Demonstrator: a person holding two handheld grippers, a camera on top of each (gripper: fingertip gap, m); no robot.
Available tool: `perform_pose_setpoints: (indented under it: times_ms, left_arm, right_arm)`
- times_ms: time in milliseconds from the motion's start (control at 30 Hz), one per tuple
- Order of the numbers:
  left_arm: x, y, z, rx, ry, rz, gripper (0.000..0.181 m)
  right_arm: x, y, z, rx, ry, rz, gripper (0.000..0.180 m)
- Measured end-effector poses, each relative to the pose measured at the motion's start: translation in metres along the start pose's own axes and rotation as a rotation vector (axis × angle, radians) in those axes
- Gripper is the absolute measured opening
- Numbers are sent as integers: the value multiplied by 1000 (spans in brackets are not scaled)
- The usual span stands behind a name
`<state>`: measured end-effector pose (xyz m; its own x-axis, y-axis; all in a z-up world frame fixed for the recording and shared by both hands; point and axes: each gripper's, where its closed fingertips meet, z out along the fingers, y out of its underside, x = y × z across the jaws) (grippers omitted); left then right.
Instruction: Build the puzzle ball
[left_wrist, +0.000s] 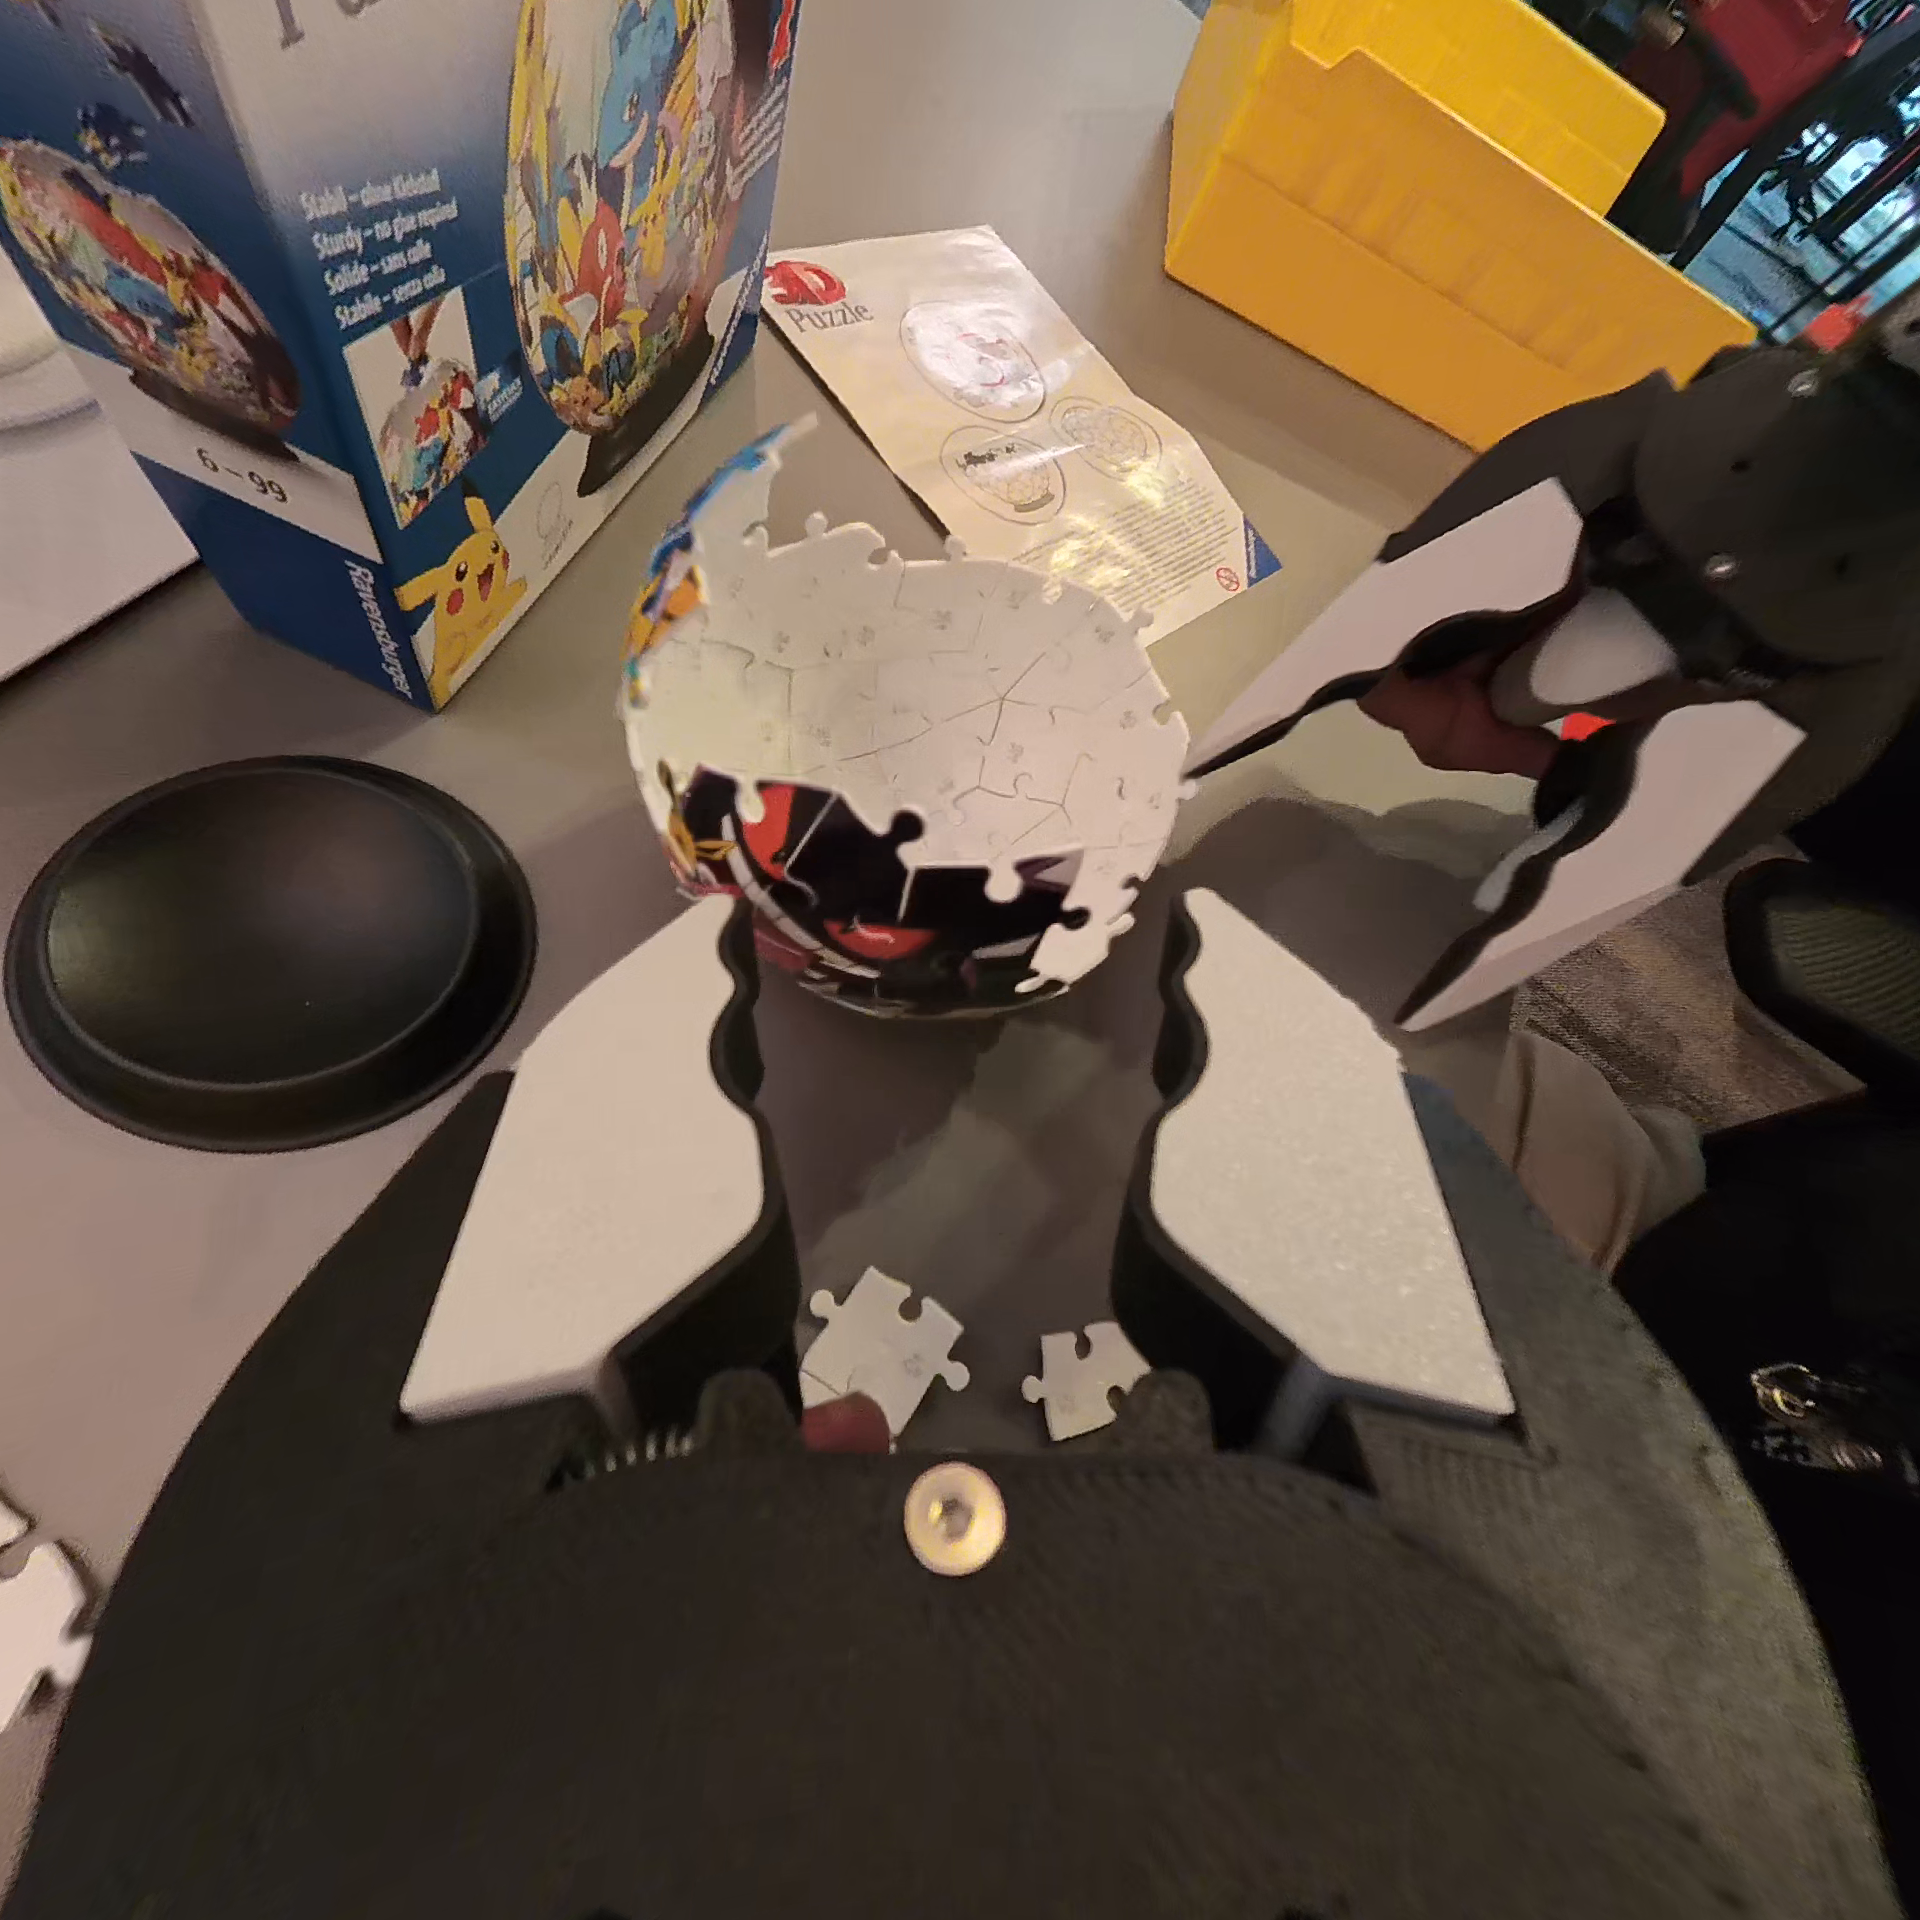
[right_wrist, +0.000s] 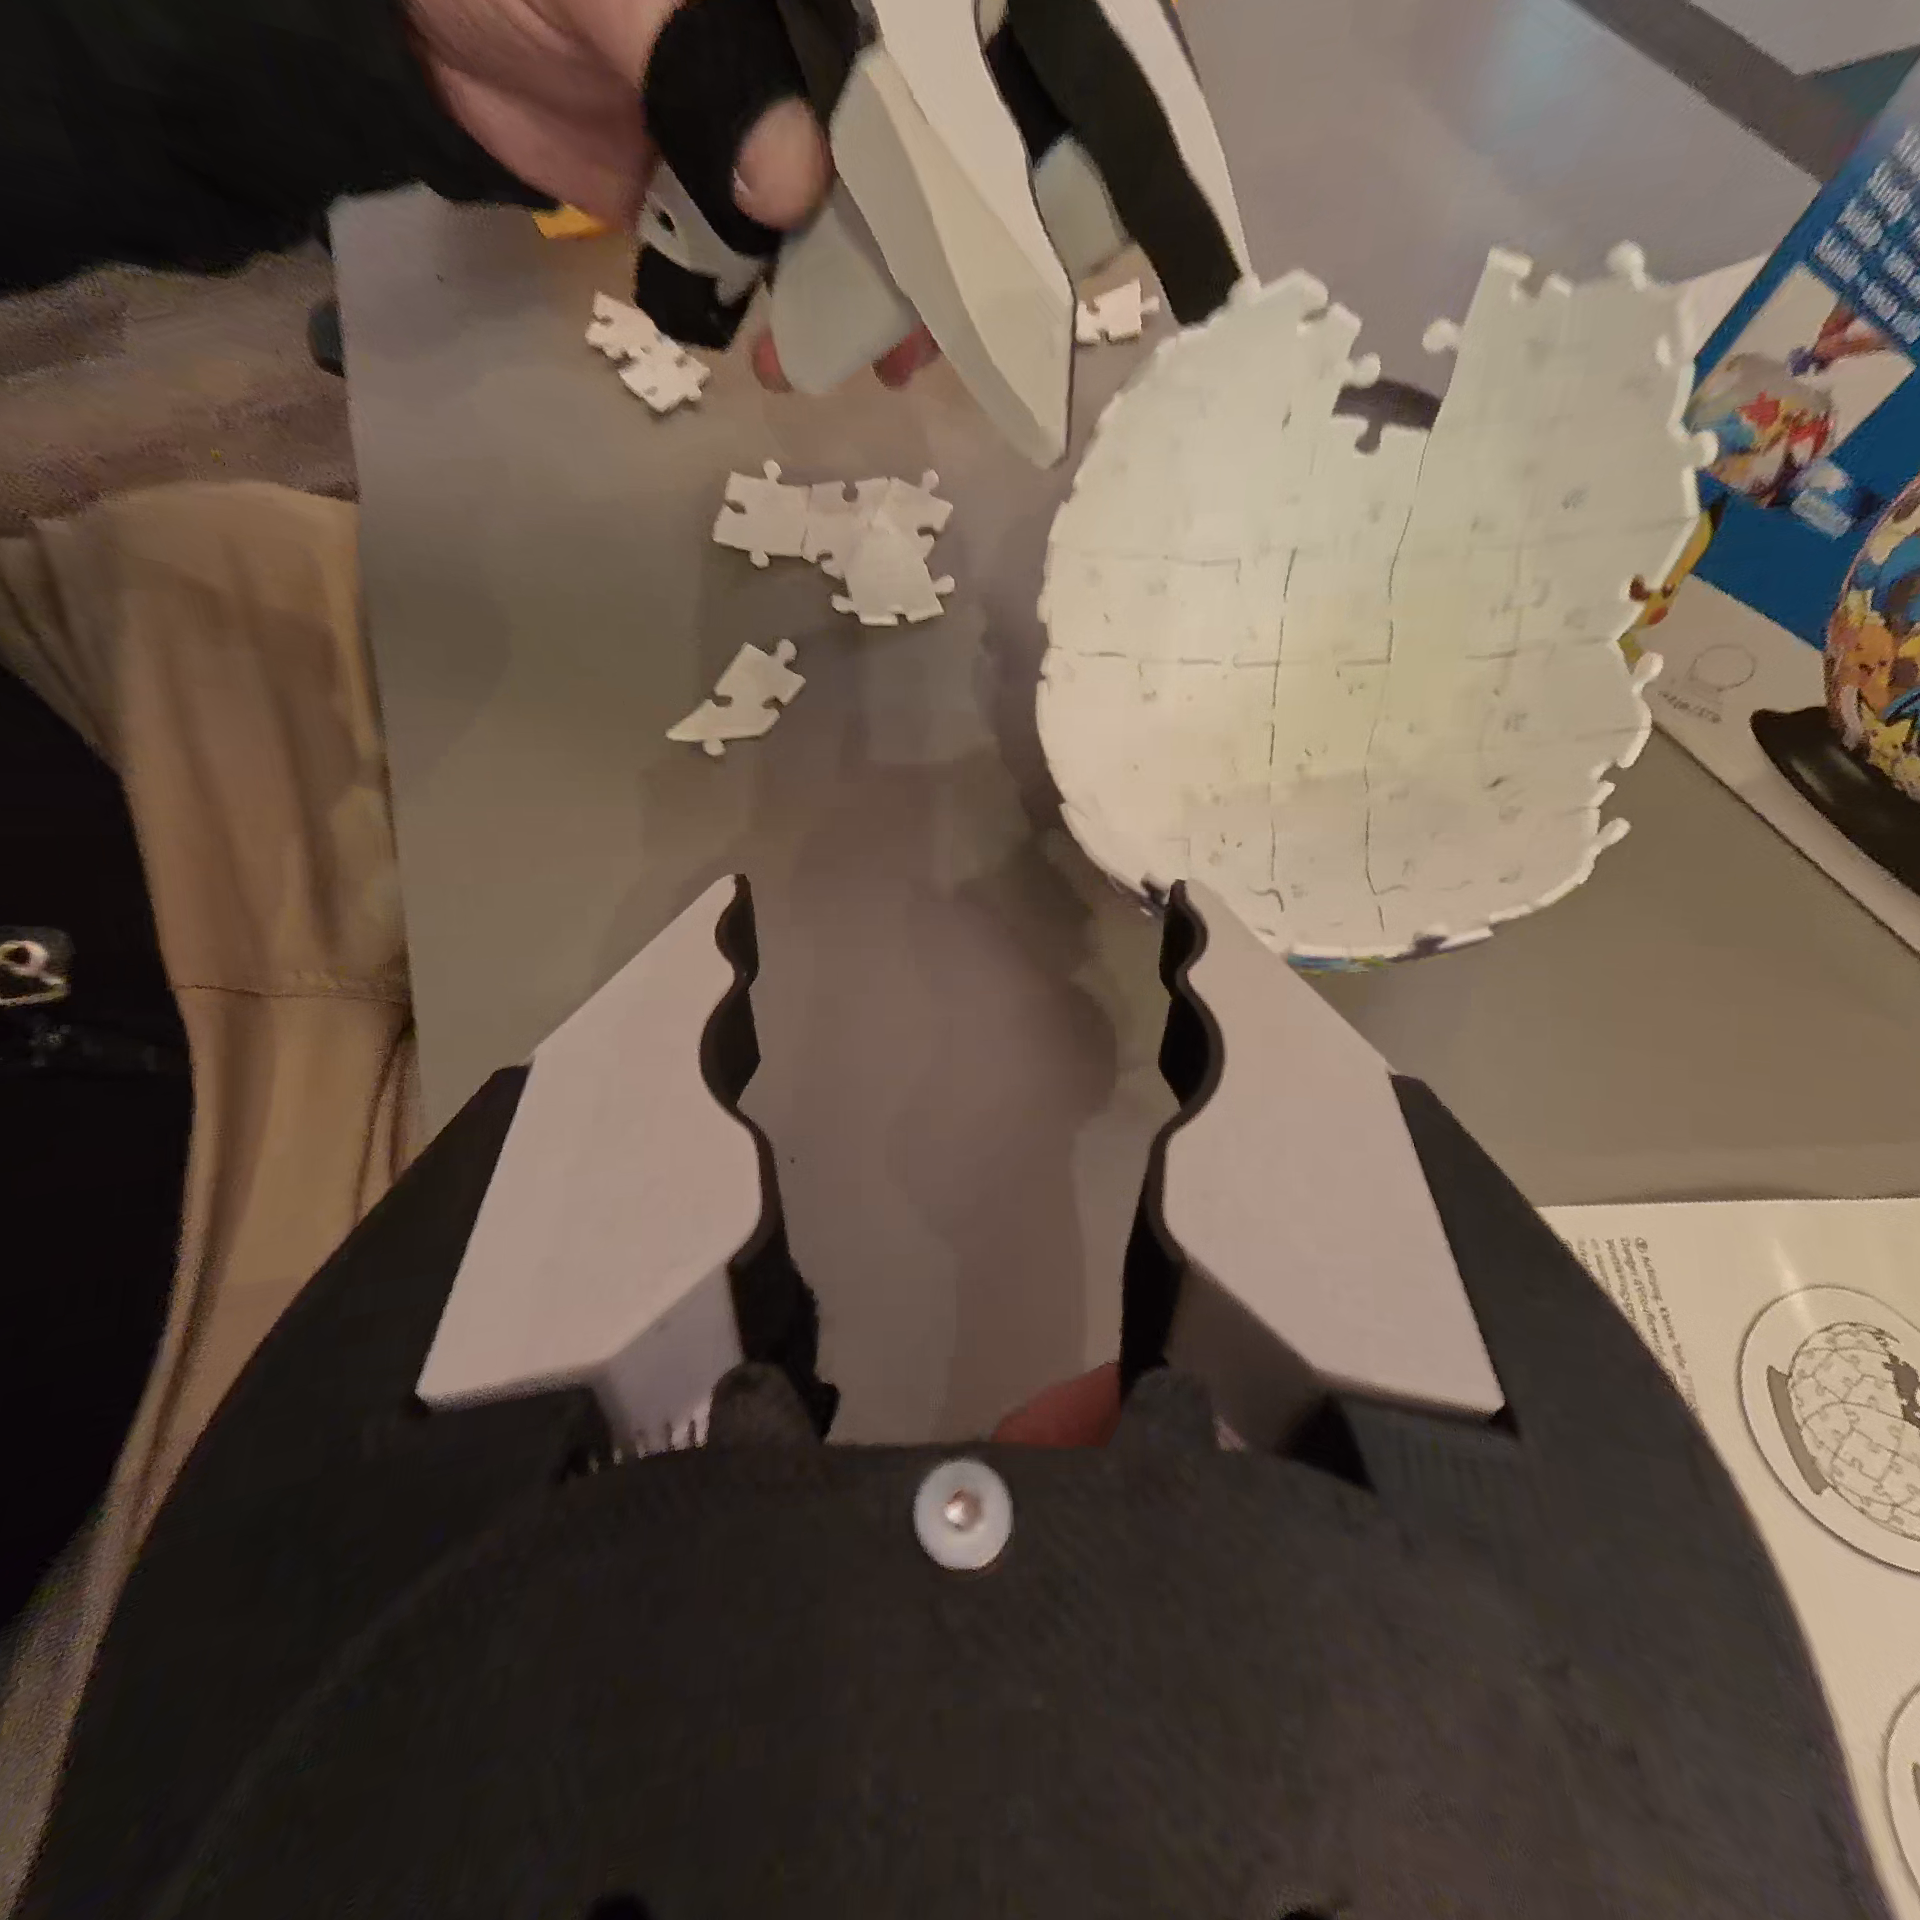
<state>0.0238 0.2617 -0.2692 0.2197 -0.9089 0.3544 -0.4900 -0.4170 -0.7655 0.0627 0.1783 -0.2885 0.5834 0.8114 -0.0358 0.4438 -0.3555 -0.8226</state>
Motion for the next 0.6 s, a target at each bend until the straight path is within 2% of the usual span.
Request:
perform_pose_setpoints:
  times_ms: [267, 467, 600]
  left_arm:
    - [-8, 0, 4, 14, 2, -19, 73]
    - [-8, 4, 4, 3, -4, -3, 73]
    - [-9, 10, 3, -15, -8, 3, 73]
  right_arm:
    - [1, -24, -38, 113, 17, 27, 78]
    - [23, -18, -59, 128, 84, 99, 78]
    - [30, -7, -56, 90, 117, 127, 79]
